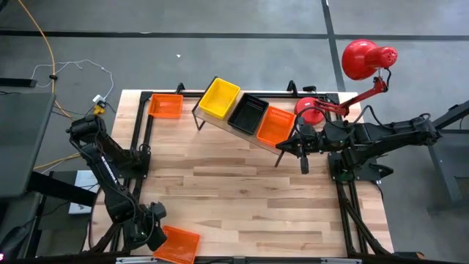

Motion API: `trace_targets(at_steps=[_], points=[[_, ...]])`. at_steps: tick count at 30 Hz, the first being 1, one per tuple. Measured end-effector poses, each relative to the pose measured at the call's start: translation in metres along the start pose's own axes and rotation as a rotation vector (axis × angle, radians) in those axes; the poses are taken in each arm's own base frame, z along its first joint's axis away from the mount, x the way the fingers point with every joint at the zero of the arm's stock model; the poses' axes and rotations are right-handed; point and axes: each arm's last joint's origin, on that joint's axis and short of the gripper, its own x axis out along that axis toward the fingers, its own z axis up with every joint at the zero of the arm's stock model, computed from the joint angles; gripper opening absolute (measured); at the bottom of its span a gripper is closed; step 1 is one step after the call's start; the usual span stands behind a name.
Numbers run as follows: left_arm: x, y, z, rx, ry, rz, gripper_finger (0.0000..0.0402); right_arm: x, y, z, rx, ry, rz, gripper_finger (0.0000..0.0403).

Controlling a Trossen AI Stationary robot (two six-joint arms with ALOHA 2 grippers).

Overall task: Stack baskets on shelf by color
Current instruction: Stack the bottom orange bin on top of the orange bin on the shelf

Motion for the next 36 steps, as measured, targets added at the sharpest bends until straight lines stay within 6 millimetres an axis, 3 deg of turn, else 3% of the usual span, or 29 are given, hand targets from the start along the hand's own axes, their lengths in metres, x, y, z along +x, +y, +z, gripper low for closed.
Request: trace_targets(at_steps=[14,17,22,28,36], points=[[0.013,-0.009,0.016,-0.087,0.014,-0.002,0.0118,0.0,0.0,0.0,0.0,0.002,0.0,0.0],[0.013,-0.008,0.019,-0.08,0.021,0.014,0.0091,0.0,0.0,0.0,0.0,0.003,-0.001,0.0],[0.009,-0.009,0.025,-0.018,0.029,0.007,0.0011,0.0,0.0,0.0,0.0,0.003,-0.001,0.0],[-0.018,-0.011,0.048,0.037,-0.036,-0.054,0.0004,0.0,0.0,0.004,0.143,-0.036,0.014,0.0],[-0.085,0.002,0.103,-0.036,-0.373,-0.196,0.0001,0.002,0.007,0.019,0.374,-0.167,0.16,0.0]])
